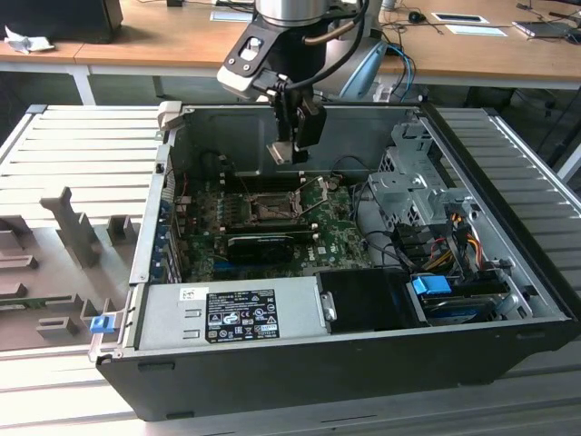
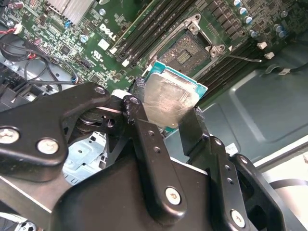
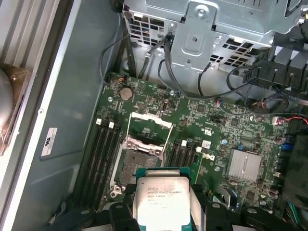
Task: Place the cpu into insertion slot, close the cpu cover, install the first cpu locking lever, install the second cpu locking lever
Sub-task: 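Place the cpu into insertion slot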
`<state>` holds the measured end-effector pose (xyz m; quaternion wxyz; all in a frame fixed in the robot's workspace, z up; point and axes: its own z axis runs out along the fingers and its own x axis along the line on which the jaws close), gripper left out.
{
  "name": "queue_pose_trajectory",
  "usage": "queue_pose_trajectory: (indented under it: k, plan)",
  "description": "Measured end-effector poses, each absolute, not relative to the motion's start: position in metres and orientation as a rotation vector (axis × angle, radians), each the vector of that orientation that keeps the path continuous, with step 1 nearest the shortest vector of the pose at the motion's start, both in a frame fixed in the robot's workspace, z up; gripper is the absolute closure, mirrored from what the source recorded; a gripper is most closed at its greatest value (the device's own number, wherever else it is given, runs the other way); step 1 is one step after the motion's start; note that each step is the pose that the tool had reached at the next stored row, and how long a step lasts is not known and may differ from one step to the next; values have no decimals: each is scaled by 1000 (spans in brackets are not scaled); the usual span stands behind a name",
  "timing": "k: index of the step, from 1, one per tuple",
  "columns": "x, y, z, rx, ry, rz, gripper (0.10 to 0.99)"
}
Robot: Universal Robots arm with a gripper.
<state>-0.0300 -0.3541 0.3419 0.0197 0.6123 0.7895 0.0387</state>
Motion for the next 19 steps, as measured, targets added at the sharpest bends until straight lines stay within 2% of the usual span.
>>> queue_pose_trajectory:
  k: [19]
  plan:
    - [-30,-354,330,2009,2356,115,557]
